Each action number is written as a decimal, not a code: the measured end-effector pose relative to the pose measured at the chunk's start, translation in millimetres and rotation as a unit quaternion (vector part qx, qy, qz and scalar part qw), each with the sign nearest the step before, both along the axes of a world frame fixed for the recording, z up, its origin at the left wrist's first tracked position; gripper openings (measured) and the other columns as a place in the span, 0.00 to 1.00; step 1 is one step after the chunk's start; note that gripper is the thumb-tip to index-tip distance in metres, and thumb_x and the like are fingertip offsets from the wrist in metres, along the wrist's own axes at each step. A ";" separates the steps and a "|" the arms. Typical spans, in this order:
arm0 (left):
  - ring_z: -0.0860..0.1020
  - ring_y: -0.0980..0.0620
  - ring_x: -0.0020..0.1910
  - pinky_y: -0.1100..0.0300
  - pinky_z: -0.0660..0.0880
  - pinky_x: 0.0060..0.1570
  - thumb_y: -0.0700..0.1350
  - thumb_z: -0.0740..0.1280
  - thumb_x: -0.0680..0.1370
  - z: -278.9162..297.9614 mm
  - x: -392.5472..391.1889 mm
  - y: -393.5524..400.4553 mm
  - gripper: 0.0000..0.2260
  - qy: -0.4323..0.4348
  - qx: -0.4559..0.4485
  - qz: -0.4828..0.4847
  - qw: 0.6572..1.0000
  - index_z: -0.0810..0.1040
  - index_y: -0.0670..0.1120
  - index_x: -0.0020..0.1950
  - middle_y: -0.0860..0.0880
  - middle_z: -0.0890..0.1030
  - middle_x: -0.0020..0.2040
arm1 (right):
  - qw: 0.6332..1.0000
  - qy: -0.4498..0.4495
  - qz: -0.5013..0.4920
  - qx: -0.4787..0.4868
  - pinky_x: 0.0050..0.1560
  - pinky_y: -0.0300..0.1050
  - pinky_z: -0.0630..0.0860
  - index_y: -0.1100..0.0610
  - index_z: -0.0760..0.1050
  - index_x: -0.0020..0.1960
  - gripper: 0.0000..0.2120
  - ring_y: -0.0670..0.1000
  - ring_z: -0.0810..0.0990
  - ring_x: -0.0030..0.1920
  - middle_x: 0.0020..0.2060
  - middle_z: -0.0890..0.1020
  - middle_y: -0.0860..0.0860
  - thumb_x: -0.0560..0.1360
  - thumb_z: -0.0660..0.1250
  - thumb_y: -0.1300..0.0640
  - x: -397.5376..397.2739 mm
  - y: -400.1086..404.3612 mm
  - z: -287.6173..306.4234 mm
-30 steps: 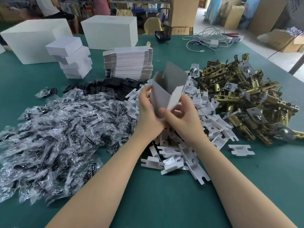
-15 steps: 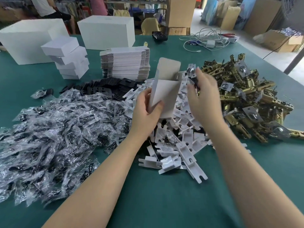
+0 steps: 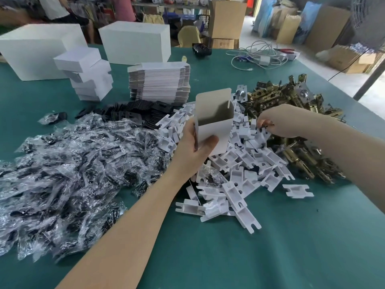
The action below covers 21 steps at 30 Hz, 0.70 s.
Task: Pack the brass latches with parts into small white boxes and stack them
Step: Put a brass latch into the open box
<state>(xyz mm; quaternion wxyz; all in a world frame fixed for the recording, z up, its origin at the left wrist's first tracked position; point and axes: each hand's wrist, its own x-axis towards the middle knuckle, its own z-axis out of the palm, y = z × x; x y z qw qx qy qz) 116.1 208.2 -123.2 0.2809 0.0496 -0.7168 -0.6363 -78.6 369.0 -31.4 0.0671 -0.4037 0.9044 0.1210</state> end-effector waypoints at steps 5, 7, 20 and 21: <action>0.80 0.60 0.52 0.64 0.78 0.47 0.42 0.72 0.77 -0.1 -0.2 -2.4 0.19 0.010 0.030 0.035 0.999 0.70 0.48 0.65 0.53 0.79 0.55 | 0.998 -0.027 0.002 0.051 0.59 0.46 0.72 0.49 0.75 0.65 0.23 0.53 0.74 0.59 0.65 0.76 0.52 0.77 0.59 0.68 -6.3 1.3 5.7; 0.80 0.57 0.51 0.62 0.79 0.47 0.40 0.75 0.75 -1.5 -1.8 -5.8 0.18 0.002 0.041 0.048 0.998 0.74 0.51 0.61 0.54 0.81 0.53 | 0.997 -0.031 0.006 0.065 0.60 0.47 0.74 0.48 0.74 0.66 0.23 0.50 0.73 0.55 0.63 0.76 0.51 0.75 0.62 0.67 -7.8 4.9 9.7; 0.82 0.57 0.51 0.63 0.80 0.46 0.40 0.75 0.75 -1.5 -4.1 -9.0 0.17 -0.010 0.041 0.051 0.998 0.76 0.48 0.61 0.51 0.83 0.54 | 0.989 0.097 0.096 0.058 0.58 0.51 0.78 0.47 0.73 0.67 0.19 0.50 0.76 0.57 0.59 0.78 0.48 0.76 0.67 0.55 -11.2 20.5 21.1; 0.82 0.57 0.51 0.62 0.80 0.47 0.41 0.75 0.75 -1.6 -3.9 -9.4 0.17 -0.012 0.039 0.051 0.998 0.77 0.48 0.61 0.51 0.83 0.54 | 0.990 0.100 0.094 0.041 0.59 0.51 0.77 0.48 0.74 0.67 0.19 0.49 0.76 0.57 0.59 0.79 0.49 0.77 0.67 0.55 -14.1 23.4 24.5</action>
